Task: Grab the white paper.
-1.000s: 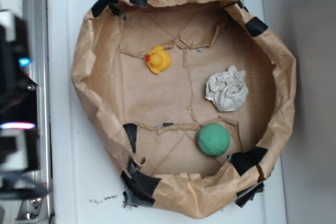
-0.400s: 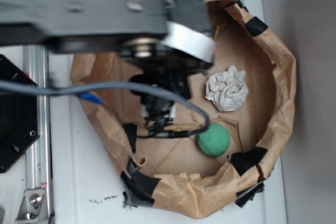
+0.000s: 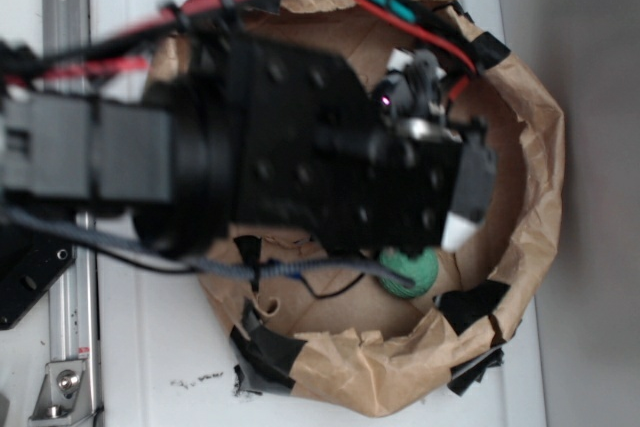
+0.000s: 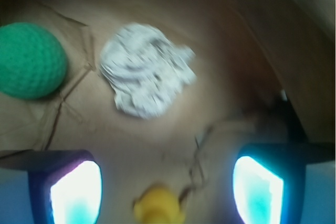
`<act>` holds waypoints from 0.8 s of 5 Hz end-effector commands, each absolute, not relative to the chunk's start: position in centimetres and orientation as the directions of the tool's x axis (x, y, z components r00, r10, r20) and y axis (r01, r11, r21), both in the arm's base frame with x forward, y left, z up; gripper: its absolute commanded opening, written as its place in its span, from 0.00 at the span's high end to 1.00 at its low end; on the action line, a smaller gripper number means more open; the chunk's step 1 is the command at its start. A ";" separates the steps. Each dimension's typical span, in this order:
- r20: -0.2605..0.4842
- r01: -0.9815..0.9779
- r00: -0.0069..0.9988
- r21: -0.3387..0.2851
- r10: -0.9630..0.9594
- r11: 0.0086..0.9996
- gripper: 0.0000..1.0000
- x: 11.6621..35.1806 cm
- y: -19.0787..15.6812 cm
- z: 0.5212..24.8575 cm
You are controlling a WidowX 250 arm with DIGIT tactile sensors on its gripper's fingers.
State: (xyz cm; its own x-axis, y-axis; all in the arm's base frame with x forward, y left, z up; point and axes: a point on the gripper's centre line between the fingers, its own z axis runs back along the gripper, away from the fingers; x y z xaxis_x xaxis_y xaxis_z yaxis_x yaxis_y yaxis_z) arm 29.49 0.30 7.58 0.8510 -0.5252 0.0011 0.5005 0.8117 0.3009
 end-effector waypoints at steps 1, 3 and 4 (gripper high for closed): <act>0.064 0.546 0.813 0.260 -0.578 0.797 0.00 34.2 -1.6 5.9; -0.013 0.504 0.862 0.135 -0.507 0.853 1.00 35.1 -1.9 2.5; -0.009 0.476 0.878 0.124 -0.479 0.871 1.00 33.8 -1.5 4.6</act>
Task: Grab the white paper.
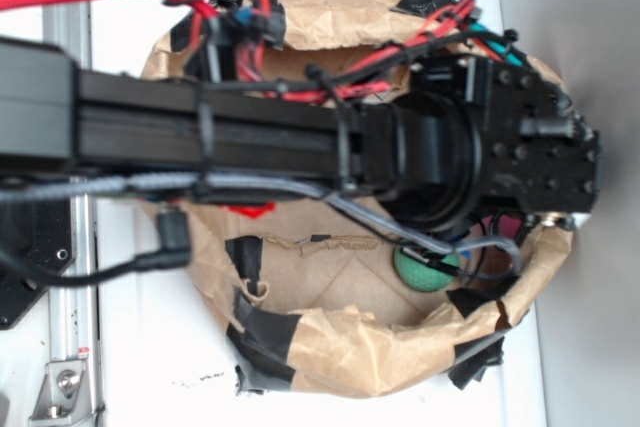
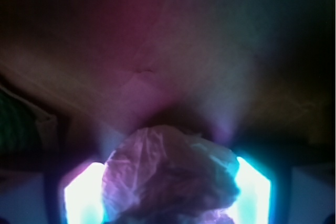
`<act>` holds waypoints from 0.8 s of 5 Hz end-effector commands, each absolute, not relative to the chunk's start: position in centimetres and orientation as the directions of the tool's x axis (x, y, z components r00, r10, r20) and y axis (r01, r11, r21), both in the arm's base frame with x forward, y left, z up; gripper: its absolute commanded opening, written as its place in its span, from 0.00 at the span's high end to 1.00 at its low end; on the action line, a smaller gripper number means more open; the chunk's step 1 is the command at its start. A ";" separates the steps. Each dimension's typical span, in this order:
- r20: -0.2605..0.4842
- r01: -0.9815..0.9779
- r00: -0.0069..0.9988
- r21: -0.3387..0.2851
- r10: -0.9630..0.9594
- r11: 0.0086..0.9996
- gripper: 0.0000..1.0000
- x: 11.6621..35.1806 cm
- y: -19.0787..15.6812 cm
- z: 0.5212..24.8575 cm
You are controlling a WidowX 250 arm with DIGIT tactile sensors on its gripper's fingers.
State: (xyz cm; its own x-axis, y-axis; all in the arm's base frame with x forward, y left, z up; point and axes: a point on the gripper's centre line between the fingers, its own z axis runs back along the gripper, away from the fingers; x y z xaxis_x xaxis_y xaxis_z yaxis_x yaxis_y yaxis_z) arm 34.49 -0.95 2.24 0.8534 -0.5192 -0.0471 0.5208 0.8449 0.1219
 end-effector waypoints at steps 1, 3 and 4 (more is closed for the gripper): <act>0.007 0.372 0.928 0.065 -0.374 0.926 1.00 31.5 -1.1 7.7; 0.074 0.124 0.988 0.121 -0.134 0.985 1.00 26.1 -1.5 15.9; 0.067 0.016 0.997 0.087 -0.022 0.996 1.00 25.1 -1.5 18.2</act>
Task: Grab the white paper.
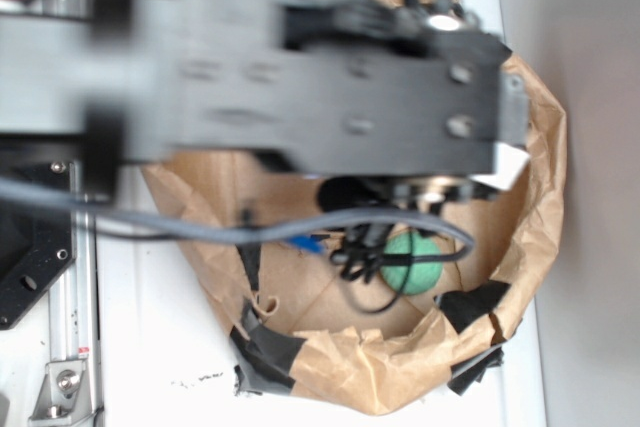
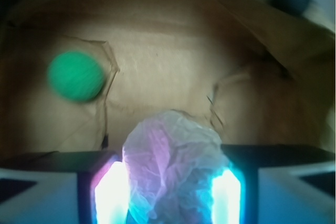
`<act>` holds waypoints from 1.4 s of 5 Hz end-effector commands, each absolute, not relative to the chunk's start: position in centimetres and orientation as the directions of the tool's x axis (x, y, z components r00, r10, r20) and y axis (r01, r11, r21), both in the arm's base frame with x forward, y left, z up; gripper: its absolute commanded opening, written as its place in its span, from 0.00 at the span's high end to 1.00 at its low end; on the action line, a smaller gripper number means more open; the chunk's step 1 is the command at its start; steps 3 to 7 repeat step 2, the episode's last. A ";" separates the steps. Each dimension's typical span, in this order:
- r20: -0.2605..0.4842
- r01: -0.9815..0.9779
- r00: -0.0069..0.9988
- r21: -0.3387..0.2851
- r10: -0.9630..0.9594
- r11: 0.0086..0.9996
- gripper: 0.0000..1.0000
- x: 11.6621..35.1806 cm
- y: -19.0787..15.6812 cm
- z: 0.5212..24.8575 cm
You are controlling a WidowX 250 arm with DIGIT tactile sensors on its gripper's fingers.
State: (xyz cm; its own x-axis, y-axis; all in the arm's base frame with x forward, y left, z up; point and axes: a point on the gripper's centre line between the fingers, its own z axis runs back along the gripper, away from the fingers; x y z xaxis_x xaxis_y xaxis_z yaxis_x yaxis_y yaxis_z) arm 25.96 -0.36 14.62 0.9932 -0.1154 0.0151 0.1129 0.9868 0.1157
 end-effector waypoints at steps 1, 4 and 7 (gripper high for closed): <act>0.058 -0.090 0.995 0.098 0.084 0.991 1.00 24.8 -1.6 19.2; 0.072 -0.126 0.990 0.073 0.121 0.989 1.00 24.2 -1.2 19.2; 0.072 -0.126 0.990 0.073 0.121 0.989 1.00 24.2 -1.2 19.2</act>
